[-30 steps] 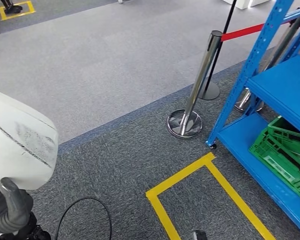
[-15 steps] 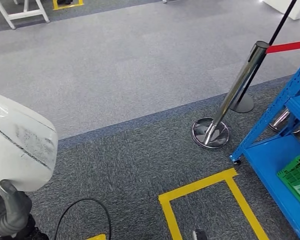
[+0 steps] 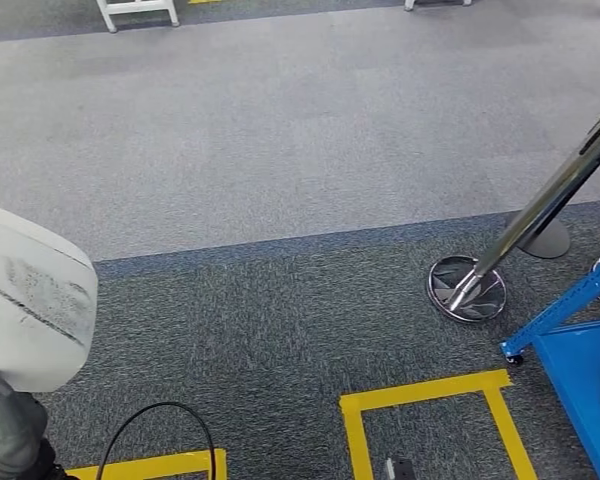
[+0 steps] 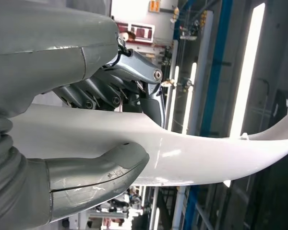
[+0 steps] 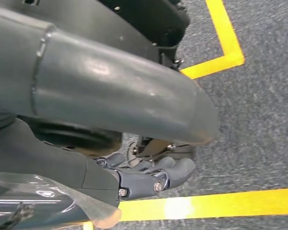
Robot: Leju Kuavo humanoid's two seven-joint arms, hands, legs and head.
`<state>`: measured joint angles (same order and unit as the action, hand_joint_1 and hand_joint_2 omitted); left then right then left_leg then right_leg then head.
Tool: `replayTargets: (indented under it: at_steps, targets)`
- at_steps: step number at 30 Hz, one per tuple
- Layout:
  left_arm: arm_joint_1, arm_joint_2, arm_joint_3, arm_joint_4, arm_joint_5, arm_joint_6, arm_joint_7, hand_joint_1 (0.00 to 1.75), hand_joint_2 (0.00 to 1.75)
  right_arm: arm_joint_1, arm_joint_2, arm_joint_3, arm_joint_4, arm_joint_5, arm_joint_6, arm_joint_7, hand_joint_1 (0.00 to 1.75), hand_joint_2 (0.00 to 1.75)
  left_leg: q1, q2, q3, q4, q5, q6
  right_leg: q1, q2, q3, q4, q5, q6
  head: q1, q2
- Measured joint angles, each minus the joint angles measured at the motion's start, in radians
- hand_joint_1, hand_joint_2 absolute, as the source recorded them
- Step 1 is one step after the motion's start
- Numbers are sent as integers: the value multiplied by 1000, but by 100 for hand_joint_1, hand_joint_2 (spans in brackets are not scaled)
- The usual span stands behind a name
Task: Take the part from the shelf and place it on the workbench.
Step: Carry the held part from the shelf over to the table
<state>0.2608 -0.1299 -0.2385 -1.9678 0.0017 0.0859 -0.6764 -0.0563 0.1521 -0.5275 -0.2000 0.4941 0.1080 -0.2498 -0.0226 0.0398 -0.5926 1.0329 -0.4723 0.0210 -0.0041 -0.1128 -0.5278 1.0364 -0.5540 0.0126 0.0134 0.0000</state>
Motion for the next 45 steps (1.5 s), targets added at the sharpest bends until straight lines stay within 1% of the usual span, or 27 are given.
replayTargets:
  at_steps: [2, 4, 6, 7, 9, 10, 11, 13, 16, 24, 25, 26, 27, 28, 29, 30, 31, 32, 33, 35, 36, 37, 39, 40, 42, 44, 45]
  targets:
    - [-7, -1, 1, 0, -2, 0, 0, 175, 175, -2, 0, -3, -1, -2, 1, -10, 0, 0, 8, -20, 9, -15, 8, 10, -2, 44, -15, 38, -27, 8, 3, 0]
    - [-17, -3, 3, 0, -3, 1, 0, 175, 175, 0, 0, -4, -1, -3, 1, -14, 0, 0, 13, -41, 13, -19, 11, 17, -4, 98, -76, 155, -82, 12, 9, 0]
    - [-21, -3, 4, 1, -3, 1, 0, 175, 175, 4, -1, -7, -1, -3, 1, -14, 0, 0, 13, -65, 13, -18, 10, 18, -5, 111, -142, 265, -113, 16, 13, 0]
    - [-21, -3, 4, 1, -3, 1, 0, 175, 175, 5, -1, -9, -1, -3, 1, -13, 0, 0, 14, -78, 13, -17, 9, 18, -6, 112, -155, 274, -100, 18, 12, 0]
    - [-22, -3, 5, 2, -4, 1, 0, 175, 175, 6, -1, -12, -1, -1, -3, -6, 0, 0, 17, -105, 15, -13, 6, 14, -10, 123, -125, 180, -24, 21, 13, 0]
    - [-22, -4, 6, 2, -5, 1, 1, 175, 175, 6, -1, -12, -1, 1, -6, 1, 0, 0, 19, -118, 14, -8, 3, 8, -14, 148, -96, 112, 7, 24, 13, 0]
    - [-22, -4, 6, 3, -8, 3, 2, 175, 175, 6, -1, -12, 0, 4, -9, 10, 0, 0, 20, -131, 12, -2, -1, 2, -17, 170, -69, 56, 29, 24, 13, 0]
    - [-20, -5, 6, 4, -16, 9, 3, 175, 175, 9, -1, -13, 2, 9, -8, 17, 0, 0, 22, -152, 5, 5, -2, -11, -17, 194, -43, 14, 34, 17, 12, 0]
    - [-17, -5, 7, 4, -21, 16, 3, 175, 175, 12, -1, -14, 2, 12, -2, 10, 0, 0, 26, -166, 3, 3, 1, -19, -12, 180, -40, 13, 36, 6, 13, 0]
    - [-12, -4, 7, 3, -23, 20, 2, 175, 175, 12, -1, -14, 2, 13, 1, -1, 0, 0, 26, -175, 1, 4, 1, -22, -16, 169, -37, 10, 38, 2, 12, 0]
    - [-7, -4, 7, 2, -26, 24, 1, 175, 175, 12, -1, -14, 2, 14, 3, -12, 0, 0, 25, -160, -2, 13, -7, -25, -17, 160, -35, 7, 38, -2, 10, 0]
    - [-1, -2, 7, 1, -30, 34, 1, 175, 175, 14, -1, -15, 2, 19, 1, -10, 0, 0, 24, -131, -34, 81, -40, -31, -17, 137, -31, 4, 36, -9, 7, 0]
    - [6, 2, 8, -1, -31, 45, 0, 175, 175, 17, 0, -15, 2, 28, 0, -4, 0, 0, 23, -94, -47, 110, -42, -32, -14, 103, -24, 3, 30, -14, 4, 0]
    - [11, 7, 8, -2, -30, 54, 0, 175, 175, 20, 0, -15, 2, 37, -1, -2, 0, 0, 16, -34, -47, 110, -42, -28, -7, 64, -16, 2, 22, -16, 0, 0]
    - [14, 11, 9, -2, -28, 61, 0, 175, 175, 22, 0, -15, 2, 45, -3, 6, 0, 0, 11, 5, -44, 102, -36, -22, -2, 27, -8, 1, 14, -16, -1, 0]
    - [15, 13, 10, -2, -26, 61, 0, 175, 175, 23, 0, -15, 2, 50, -2, 1, 0, 0, 4, 28, -14, 36, -3, -13, 2, 0, -1, 0, 8, -11, -1, 0]
    - [14, 14, 11, -2, -26, 60, 0, 175, 175, 23, 0, -15, 2, 51, -2, -4, 0, 0, -3, 41, -2, 8, -1, -6, 3, -15, 5, -4, 4, -6, -2, 0]
    - [14, 14, 12, -3, -28, 59, 0, 175, 175, 22, 1, -15, 1, 52, -2, -5, 0, 0, -1, 26, 1, 3, 1, -2, 3, -26, 11, -7, 2, -1, -2, 0]
    - [14, 12, 14, -4, -25, 55, 0, 175, 175, 21, 2, -15, 1, 54, -2, -6, 0, 0, 2, 13, 6, -4, 4, 3, 2, -18, 15, -7, -3, 5, -1, 0]
    - [6, 3, 15, -6, -10, 45, 0, 175, 175, 20, 3, -15, 0, 59, -4, -7, 0, 0, 10, -14, 16, -18, 11, 14, -1, 40, -3, 43, -35, 14, 3, 0]
    - [-1, -5, 15, -6, -5, 42, 0, 175, 175, 21, 3, -15, 0, 61, -6, -5, 0, 0, 13, -26, 18, -20, 12, 18, -3, 77, -31, 98, -62, 16, 7, 0]
    - [-9, -14, 13, -6, -4, 41, 0, 175, 175, 23, 3, -15, 1, 63, -10, -3, 0, 0, 14, -40, 17, -20, 12, 20, -4, 99, -68, 166, -90, 18, 9, 0]
    - [-19, -26, 7, -5, -17, 47, 0, 175, 175, 27, 3, -15, 1, 67, -14, 4, 0, 0, 15, -69, 18, -19, 11, 21, -6, 111, -130, 260, -108, 22, 11, 0]
    - [-22, -29, 4, -5, -25, 52, 0, 175, 175, 27, 3, -15, 1, 68, -15, 6, 0, 0, 15, -84, 19, -17, 10, 20, -6, 112, -139, 258, -87, 24, 11, 0]
    - [-27, -32, -1, -5, -35, 60, 0, 175, 175, 26, 3, -15, 1, 72, -14, 7, 0, 0, 18, -112, 21, -12, 5, 14, -11, 126, -107, 152, -6, 27, 11, 0]
    - [-29, -33, -4, -5, -30, 66, 0, 175, 175, 24, 3, -15, 2, 76, -11, 8, 0, 0, 20, -136, 15, 0, -2, 2, -19, 179, -63, 42, 40, 28, 11, 0]
    - [-30, -34, -5, -5, -21, 68, 0, 175, 175, 24, 3, -15, 2, 80, -9, 8, 0, 0, 22, -148, 10, 5, -3, -4, -21, 200, -51, 17, 44, 26, 12, 0]
